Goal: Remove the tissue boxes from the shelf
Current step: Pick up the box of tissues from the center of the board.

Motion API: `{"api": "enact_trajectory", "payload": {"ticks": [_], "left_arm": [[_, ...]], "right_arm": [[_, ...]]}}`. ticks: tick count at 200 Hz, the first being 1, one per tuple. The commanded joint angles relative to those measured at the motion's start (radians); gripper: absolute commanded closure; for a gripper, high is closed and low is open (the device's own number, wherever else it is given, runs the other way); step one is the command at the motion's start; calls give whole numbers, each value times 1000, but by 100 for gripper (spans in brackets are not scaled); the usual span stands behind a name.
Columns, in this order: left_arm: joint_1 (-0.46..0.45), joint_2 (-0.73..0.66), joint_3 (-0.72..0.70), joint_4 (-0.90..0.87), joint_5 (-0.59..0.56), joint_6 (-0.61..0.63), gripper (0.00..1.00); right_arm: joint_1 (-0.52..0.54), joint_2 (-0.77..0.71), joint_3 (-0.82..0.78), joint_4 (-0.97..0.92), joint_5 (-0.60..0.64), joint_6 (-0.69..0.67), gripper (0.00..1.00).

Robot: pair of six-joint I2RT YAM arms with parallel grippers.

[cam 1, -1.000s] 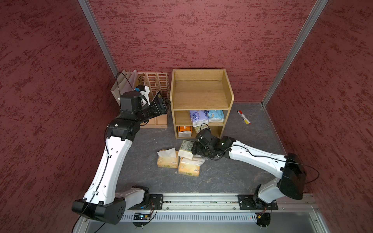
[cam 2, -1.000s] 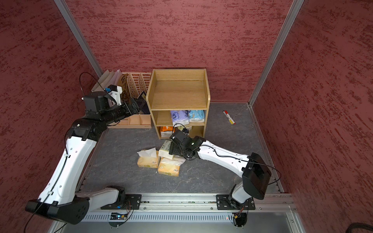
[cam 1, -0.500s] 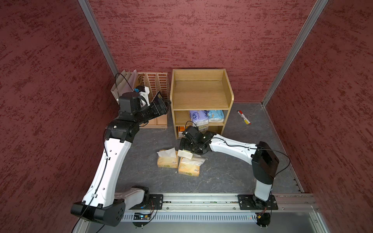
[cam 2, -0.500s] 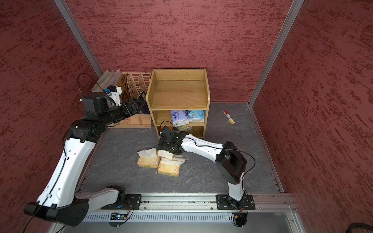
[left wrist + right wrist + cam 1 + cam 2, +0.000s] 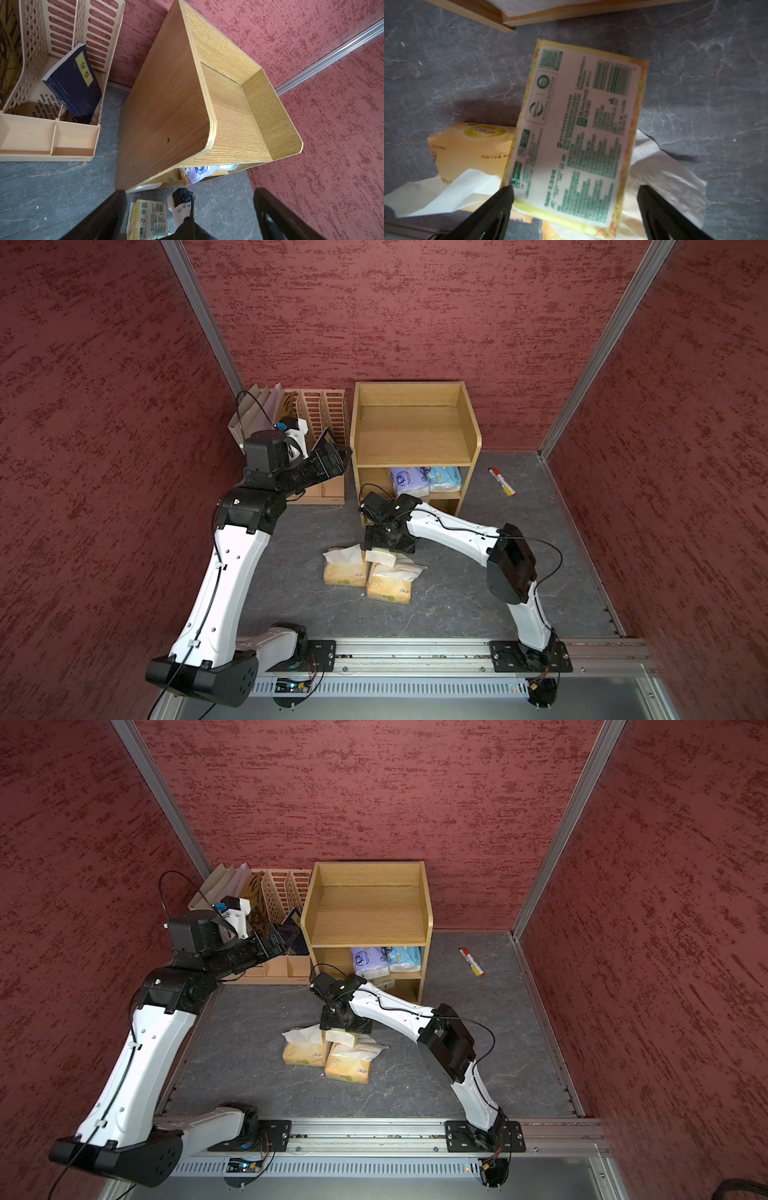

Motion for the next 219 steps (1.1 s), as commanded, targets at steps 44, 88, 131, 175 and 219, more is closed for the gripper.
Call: {"api": "enact_trajectory", "payload": {"ticks": [44,88,131,175,219], "left_arm": [[15,-7,-11,38,12,21,0],[14,-8,-10,39,16,22,0],[14,-10,1,39,24,5,0],[8,-10,10,40,22,-10,0],[-12,-16,9,46,-5,-13,0]], "right_arm": [[16,59,13,-24,-8,15,4],[15,-57,-147,98,40,17,45],[14,-174,-285,188,80,12,82],[15,-357,-412,226,147,3,100],[15,-638,-633,305,138,36,100]]}}
